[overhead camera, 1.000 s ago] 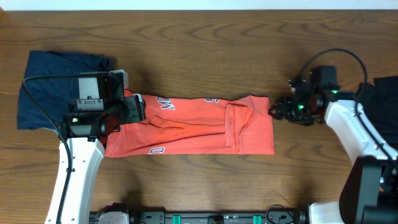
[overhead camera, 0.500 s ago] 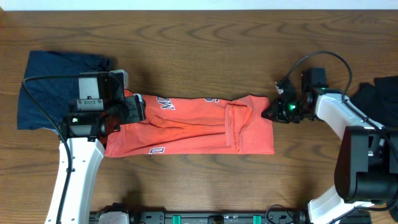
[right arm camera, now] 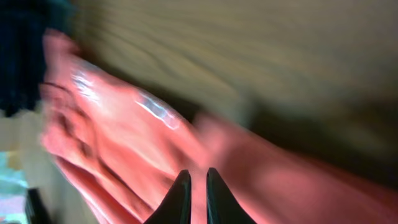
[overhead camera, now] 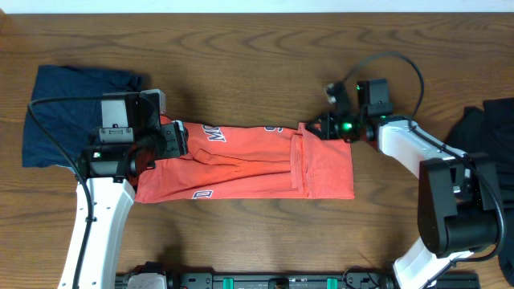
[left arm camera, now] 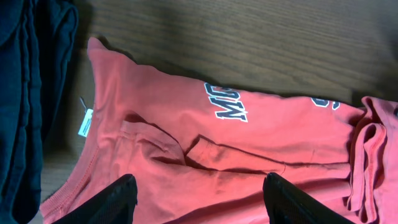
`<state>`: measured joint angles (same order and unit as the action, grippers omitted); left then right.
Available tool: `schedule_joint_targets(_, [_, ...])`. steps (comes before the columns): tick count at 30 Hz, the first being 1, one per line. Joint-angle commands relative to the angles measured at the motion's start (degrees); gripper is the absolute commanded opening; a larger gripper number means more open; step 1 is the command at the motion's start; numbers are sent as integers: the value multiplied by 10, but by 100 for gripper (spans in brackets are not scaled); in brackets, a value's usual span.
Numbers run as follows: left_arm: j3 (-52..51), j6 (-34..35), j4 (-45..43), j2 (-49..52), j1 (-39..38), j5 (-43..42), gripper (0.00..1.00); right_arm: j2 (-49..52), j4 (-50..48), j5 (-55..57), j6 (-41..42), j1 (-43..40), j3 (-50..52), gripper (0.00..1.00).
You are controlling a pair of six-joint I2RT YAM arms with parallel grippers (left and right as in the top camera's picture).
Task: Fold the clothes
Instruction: 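Release the folded end and lift the right gripper back to the right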
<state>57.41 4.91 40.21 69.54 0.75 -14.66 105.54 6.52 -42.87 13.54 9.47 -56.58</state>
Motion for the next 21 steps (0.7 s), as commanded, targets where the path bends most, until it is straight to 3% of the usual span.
schedule_joint_targets(1, [6,-1,0,-4,4,-1,66,2,-66,-62,64,5,-6,9])
schedule_joint_targets(4, [6,-1,0,-4,4,-1,66,1,-98,-61,73,-15,-9,8])
schedule_joint_targets(7, [6,-1,2,-4,4,-1,66,-5,-63,-60,68,-56,-11,10])
schedule_joint_targets(10, [6,-1,3,-4,4,-1,67,-12,11,-60,26,-109,-11,31])
schedule_joint_targets(13, [6,-1,3,-4,4,-1,75,-12,135,-42,-50,-167,-11,57])
schedule_joint_targets(15, [6,-1,3,-4,4,-1,78,-12,207,-9,-102,-186,-11,67])
schedule_joint_targets(18, [6,-1,5,-4,4,-1,81,-11,284,57,-156,-193,-5,77])
schedule_joint_targets(21, [6,-1,12,-4,4,-1,84,-10,281,66,-159,-181,18,77])
